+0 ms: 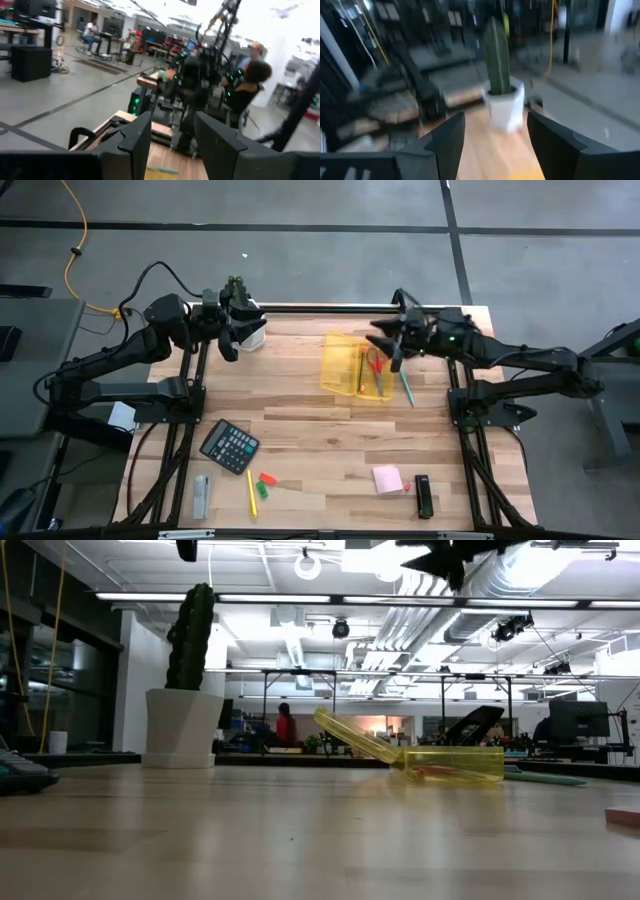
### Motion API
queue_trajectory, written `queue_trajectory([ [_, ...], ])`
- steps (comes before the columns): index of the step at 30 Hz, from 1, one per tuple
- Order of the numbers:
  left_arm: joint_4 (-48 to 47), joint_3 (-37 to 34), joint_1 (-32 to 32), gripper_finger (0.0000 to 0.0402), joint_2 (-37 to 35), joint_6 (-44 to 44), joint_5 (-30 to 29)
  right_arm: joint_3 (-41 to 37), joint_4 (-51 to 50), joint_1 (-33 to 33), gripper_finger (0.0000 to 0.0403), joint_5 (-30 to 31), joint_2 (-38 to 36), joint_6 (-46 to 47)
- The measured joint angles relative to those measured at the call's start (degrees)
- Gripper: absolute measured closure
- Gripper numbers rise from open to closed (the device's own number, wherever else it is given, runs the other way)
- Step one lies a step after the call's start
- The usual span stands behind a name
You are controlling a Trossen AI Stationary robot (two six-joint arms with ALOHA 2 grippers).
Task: Pack school essentials
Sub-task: Put the light blue pen into the yellow supply box
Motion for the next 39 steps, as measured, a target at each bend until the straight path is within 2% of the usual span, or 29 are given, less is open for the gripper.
queue_trajectory([
  [3,-0.81,0.0,0.0,0.0261,0.0,1.21,2.86,0.0,6.02,0.0,0.0196,-0.59,0.1,-3.63],
  [7,-2.0,0.0,-0.02,0.0261,0.0,2.33,4.06,0.0,7.47,0.0,0.0196,-1.18,0.2,-6.94],
  [13,-2.22,0.0,0.0,0.0261,0.0,2.32,4.01,0.0,8.26,0.0,0.0196,-1.16,0.2,-7.01],
  [17,-2.41,0.0,0.0,0.0261,0.0,1.69,3.75,0.0,8.26,0.02,0.0196,0.31,0.19,-3.83],
  [19,-2.57,0.0,0.05,0.0261,0.0,0.45,3.71,0.0,4.07,0.02,0.0196,3.63,-0.16,-0.93],
  [22,-2.56,0.0,0.04,0.0261,0.0,-0.12,3.71,0.0,-8.96,-0.01,0.0196,6.27,-0.78,2.59],
  [28,-2.56,0.0,0.07,0.0261,0.0,-0.07,3.57,-0.09,-43.14,0.02,0.0196,5.42,-0.77,18.24],
  [31,-2.56,0.0,0.05,0.0261,0.0,-0.08,3.56,-2.48,-55.59,0.33,0.0196,5.44,-0.56,27.82],
  [35,-2.54,0.0,0.07,0.0261,0.0,-0.13,3.56,-10.09,-56.97,2.03,0.0196,2.32,-0.66,39.4],
  [39,-2.54,0.0,0.06,0.0261,0.0,-0.12,3.56,-18.06,-46.17,4.23,0.0196,-0.94,-0.64,43.25],
])
